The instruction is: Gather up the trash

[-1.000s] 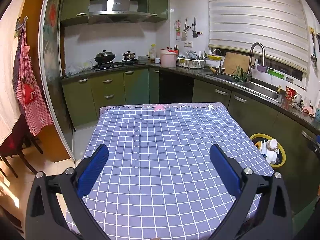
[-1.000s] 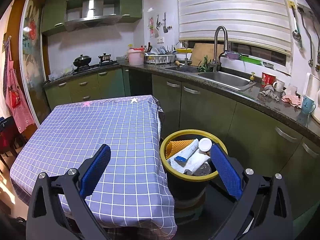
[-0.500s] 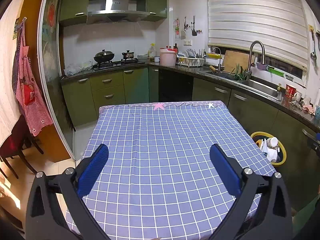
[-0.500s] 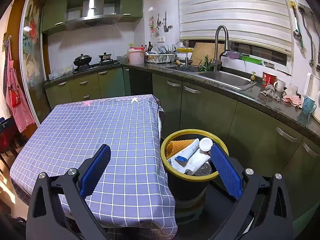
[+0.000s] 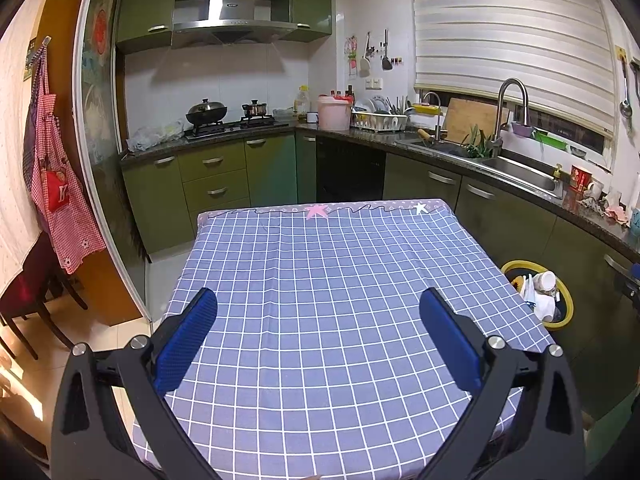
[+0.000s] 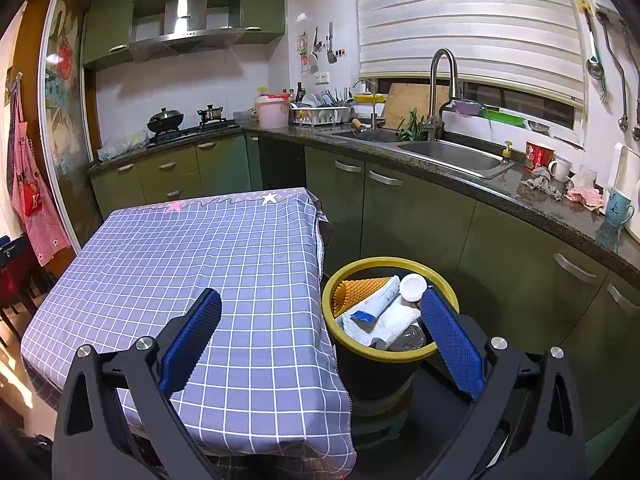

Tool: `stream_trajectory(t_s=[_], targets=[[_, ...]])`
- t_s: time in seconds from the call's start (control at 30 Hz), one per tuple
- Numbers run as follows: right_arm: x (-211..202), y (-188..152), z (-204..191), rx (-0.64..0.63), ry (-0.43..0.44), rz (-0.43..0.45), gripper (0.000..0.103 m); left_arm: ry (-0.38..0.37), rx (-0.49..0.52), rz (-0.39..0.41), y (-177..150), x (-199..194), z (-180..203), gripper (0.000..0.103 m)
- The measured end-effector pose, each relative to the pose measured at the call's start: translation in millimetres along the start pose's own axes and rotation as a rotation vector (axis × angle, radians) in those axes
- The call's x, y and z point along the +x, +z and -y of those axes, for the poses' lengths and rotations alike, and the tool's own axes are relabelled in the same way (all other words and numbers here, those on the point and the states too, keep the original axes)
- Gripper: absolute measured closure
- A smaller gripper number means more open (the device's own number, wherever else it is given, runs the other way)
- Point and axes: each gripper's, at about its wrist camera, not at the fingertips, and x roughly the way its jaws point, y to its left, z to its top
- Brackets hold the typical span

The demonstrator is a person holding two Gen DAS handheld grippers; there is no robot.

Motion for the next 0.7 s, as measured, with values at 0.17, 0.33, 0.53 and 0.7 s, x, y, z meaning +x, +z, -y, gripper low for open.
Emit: stream_trajectory(t_s=[0.17,0.33,0.53,0.7], targets=[[0.5,-0.1,-0.1,0.000,0.001,-0.002,0.005,-0.004,-0.003,-0.004,-1.1,1.1,-0.9,0.007],[2.0,-1.1,-1.0,-0.001,0.003,-0.002,0.005,-0.005,-0.003,-0.003,-1.2,1.9,-2.3,0.007],[4.1,-2.1,-3.8,-0.002,0.005,-0.004,0.005,-0.007,-0.003,-0.005,-1.1,3.9,-6.2,0.007],[4.2,-1.5,-3.4,-0.001,0.004,-0.005,0.005,-0.009,-0.001,-0.005,0.0,4.4,-6.7,0.007]])
